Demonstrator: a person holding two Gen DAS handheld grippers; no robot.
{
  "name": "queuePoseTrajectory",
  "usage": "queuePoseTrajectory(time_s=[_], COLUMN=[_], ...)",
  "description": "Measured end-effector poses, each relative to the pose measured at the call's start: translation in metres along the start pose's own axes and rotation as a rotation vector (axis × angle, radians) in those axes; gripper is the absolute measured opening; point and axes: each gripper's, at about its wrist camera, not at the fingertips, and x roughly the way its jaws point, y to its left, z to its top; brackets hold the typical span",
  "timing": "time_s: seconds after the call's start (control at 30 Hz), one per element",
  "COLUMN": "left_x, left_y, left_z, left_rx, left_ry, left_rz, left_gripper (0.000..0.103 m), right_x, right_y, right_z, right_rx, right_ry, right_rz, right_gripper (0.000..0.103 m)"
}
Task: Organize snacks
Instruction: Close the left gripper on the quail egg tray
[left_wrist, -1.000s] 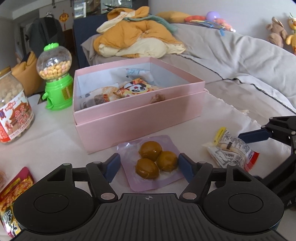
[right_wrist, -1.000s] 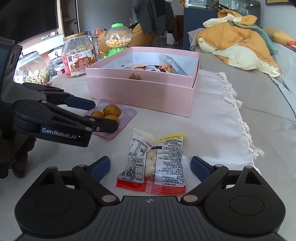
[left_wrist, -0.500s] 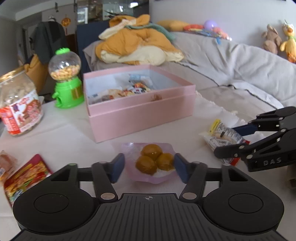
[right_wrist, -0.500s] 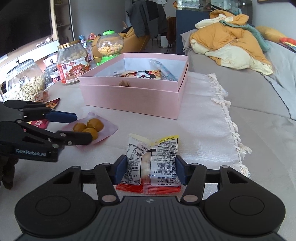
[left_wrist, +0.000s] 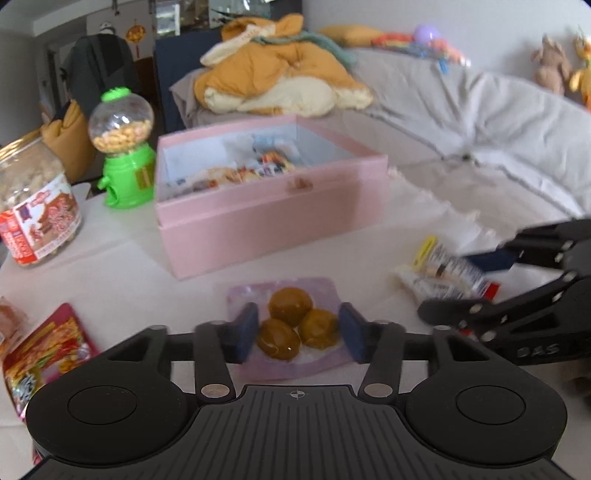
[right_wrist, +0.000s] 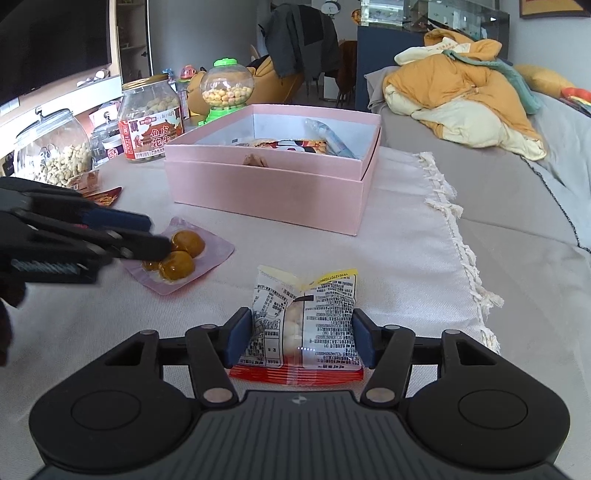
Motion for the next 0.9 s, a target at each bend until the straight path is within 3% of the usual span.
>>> queuePoseTrajectory(time_s=[0.13,0.3,0.33,0.37,0.43,0.63,0.9], left_x=[0.002,-0.006,-0.01,-0.015,-0.022,-0.018,-0.015], left_y=[0.0,0.005,0.004,0.002,-0.002,0.003,0.005], left_z=[-0.003,-0.002,-0.002,-0.003,-0.001,-0.002,-0.005], left_rx=[-0.009,-0.059,-0.052,-0.038,-0.02,-0.033,-0.037], left_ry=[-0.01,-0.014,-0.039,-0.065,-0.084,-0.057,-0.05], left_rz=[-0.008,-0.019,-0.019,-0.015,0.007,0.004,-0.012], left_gripper=[0.061,0.054,0.041,0.001,0.009,0.012,0.018], right_x=[0.0,-0.007,-0.011,-0.016,-0.025,-0.043,-0.016], right_y=[0.001,0.003,0.004,0.004,0.004,0.005,0.008], right_z=[0.0,0.002,0.003,0.005,0.011,0.027,0.012], right_rx=[0.001,-0.01,-0.013,-0.017,-0.028,-0.048,-0.052], right_ry=[-0.002,-0.012,-0.021,-0.033,-0.06,-0.122,-0.049], right_rz=[0.0,-0.006,0.0,0.004,0.004,-0.01,-0.03], right_gripper=[0.059,0.055,0.054,0.054,0.054,0.054,0.054])
